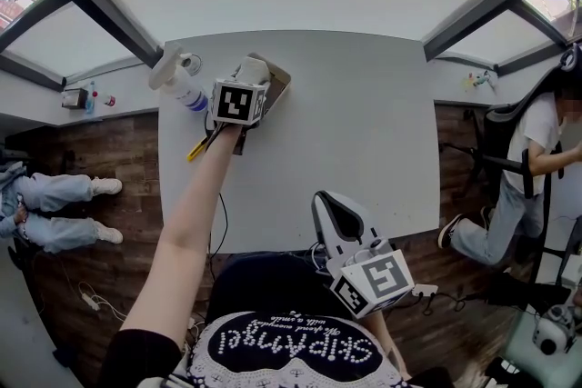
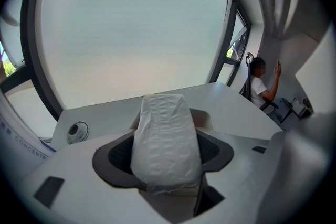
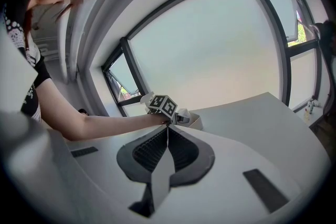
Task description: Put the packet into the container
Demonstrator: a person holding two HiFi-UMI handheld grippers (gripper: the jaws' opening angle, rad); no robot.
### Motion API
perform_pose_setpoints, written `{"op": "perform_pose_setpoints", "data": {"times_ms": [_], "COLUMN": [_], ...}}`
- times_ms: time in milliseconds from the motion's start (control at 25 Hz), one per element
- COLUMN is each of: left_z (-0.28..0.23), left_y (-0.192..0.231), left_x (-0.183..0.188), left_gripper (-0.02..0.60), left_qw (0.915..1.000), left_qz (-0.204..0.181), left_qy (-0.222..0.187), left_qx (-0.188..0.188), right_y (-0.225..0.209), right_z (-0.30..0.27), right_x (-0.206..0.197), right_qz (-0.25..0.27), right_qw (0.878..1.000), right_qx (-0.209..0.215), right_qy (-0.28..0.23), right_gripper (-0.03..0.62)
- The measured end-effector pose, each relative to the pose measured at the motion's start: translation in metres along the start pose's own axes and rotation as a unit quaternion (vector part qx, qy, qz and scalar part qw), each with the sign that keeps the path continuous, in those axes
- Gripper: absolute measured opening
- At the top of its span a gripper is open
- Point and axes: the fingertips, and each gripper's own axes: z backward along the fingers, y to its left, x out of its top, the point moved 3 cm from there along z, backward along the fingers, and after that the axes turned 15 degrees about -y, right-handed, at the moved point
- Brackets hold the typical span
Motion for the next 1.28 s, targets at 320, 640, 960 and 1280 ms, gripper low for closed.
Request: {"op": "perform_pose_setpoints", "data": {"times_ms": [320,640,960,1280], "left_z": [0.000,0.007,0.025,0.047], "left_y": [-0.002,0.002,0.003,0.010], "left_x": [0.001,0.009,0.025,0.046], "left_gripper": [0.279,0.284,0.284,0.284], "left_qw": [1.0000,0.9994,0.9969,0.9906], "left_qz": [-0.002,-0.002,0.000,-0.004], "left_qy": [0.001,-0.036,-0.078,-0.134], "left_qx": [-0.006,-0.002,0.009,0.029], "right_y": [0.000,0.000,0.002,0.008], "right_z": [0.000,-0.005,-0.007,-0.008], "right_x": [0.000,0.000,0.001,0.002], "right_qz": [-0.001,-0.003,-0.005,-0.006], "right_qw": [1.000,1.000,1.000,0.999], "right_qx": [0.001,0.008,0.021,0.034], "right_qy": [-0.001,0.000,0.001,0.000], "right_gripper": [0.015,0.015,0.015,0.015]}}
